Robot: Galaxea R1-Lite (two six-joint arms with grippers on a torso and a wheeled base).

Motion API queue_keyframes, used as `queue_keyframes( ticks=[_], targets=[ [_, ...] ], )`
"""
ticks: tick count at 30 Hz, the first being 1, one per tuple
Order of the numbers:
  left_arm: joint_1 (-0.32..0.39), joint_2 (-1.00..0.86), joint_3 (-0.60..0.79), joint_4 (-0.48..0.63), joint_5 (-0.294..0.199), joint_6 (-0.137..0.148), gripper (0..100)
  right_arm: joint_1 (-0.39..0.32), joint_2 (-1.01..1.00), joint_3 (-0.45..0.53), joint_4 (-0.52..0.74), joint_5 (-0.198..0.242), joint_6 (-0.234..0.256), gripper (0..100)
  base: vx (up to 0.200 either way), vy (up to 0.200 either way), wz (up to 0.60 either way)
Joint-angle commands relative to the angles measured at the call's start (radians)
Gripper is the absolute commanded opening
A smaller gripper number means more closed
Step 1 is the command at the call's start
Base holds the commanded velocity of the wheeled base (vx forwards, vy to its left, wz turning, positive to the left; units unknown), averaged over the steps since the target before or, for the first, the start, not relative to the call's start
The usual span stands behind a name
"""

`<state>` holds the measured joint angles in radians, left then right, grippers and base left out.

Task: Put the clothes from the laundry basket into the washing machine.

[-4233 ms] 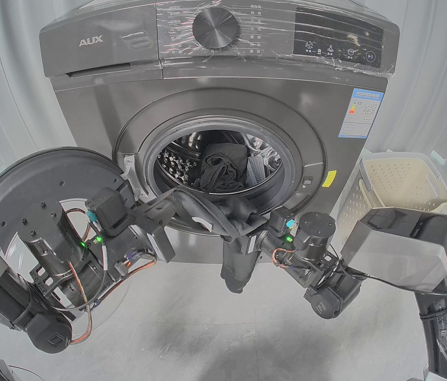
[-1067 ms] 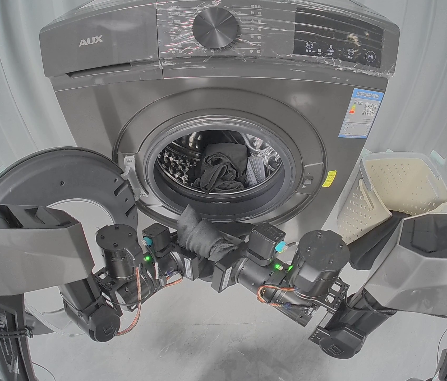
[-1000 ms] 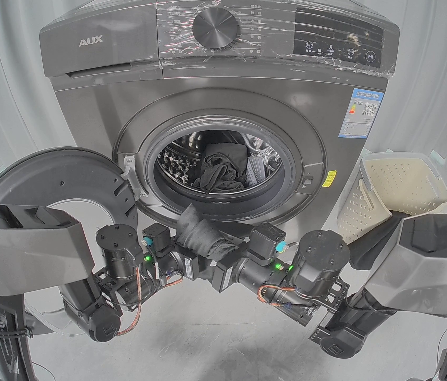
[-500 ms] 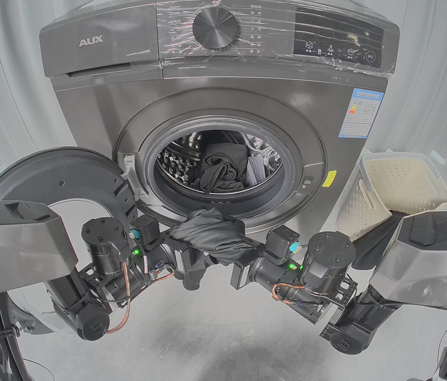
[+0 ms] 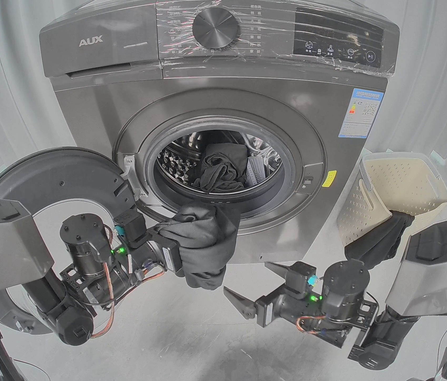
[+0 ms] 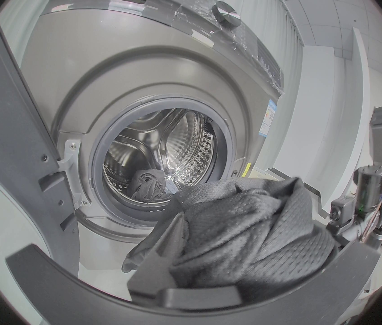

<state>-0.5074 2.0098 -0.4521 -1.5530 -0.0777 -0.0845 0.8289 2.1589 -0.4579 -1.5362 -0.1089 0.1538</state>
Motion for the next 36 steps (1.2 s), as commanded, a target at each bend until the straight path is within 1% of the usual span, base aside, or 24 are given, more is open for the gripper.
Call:
queue_keyframes(
  ticks=[1,4,7,9,12,14,15,17,21,25,27,30,33,36],
  targets=[
    [-0.028,-0.148,0.124,-0.001,-0.005,-0.011,0,-0.005,-0.071,0.211,-0.001,0.008,-0.010,100,0.000,0.000,0.00],
    [-0.042,-0.195,0.164,-0.001,-0.013,-0.017,0,-0.011,-0.079,0.214,-0.001,0.009,-0.008,100,0.000,0.000,0.00],
    [-0.051,-0.204,0.181,-0.001,-0.013,-0.012,0,-0.028,-0.093,0.226,-0.001,0.008,-0.007,100,0.000,0.000,0.00],
    [-0.063,-0.218,0.193,-0.001,-0.011,-0.014,0,-0.071,-0.103,0.239,-0.002,0.005,-0.013,100,0.000,0.000,0.00],
    [-0.063,-0.223,0.208,-0.002,-0.011,-0.017,0,-0.119,-0.113,0.226,-0.002,-0.002,-0.020,100,0.000,0.000,0.00],
    [-0.063,-0.229,0.227,-0.002,-0.011,-0.017,0,-0.129,-0.119,0.220,-0.002,-0.002,-0.019,100,0.000,0.000,0.00],
    [-0.062,-0.230,0.228,-0.002,-0.011,-0.017,0,-0.157,-0.137,0.209,-0.002,-0.002,-0.020,100,0.000,0.000,0.00],
    [-0.062,-0.241,0.231,-0.001,-0.011,-0.017,0,-0.185,-0.142,0.209,-0.002,-0.002,-0.022,100,0.000,0.000,0.00],
    [-0.054,-0.247,0.234,-0.001,-0.007,-0.015,0,-0.218,-0.134,0.219,-0.001,-0.003,-0.020,100,0.000,0.000,0.00],
    [-0.056,-0.241,0.239,-0.001,-0.002,-0.011,0,-0.238,-0.133,0.208,-0.001,-0.015,-0.022,100,0.000,0.000,0.00],
    [-0.059,-0.243,0.240,-0.001,-0.002,-0.012,0,-0.238,-0.131,0.208,-0.001,-0.029,-0.022,100,0.000,0.000,0.00],
    [-0.065,-0.244,0.245,-0.001,-0.002,-0.014,0,-0.237,-0.119,0.206,-0.002,-0.032,-0.020,100,0.000,0.000,0.00],
    [-0.079,-0.238,0.250,-0.001,-0.002,-0.014,0,-0.228,-0.117,0.202,-0.002,-0.032,-0.019,100,0.200,0.000,0.00],
    [-0.077,-0.224,0.247,-0.001,-0.002,-0.014,0,-0.225,-0.119,0.200,-0.002,-0.032,-0.017,100,0.200,0.000,0.00]
  ],
)
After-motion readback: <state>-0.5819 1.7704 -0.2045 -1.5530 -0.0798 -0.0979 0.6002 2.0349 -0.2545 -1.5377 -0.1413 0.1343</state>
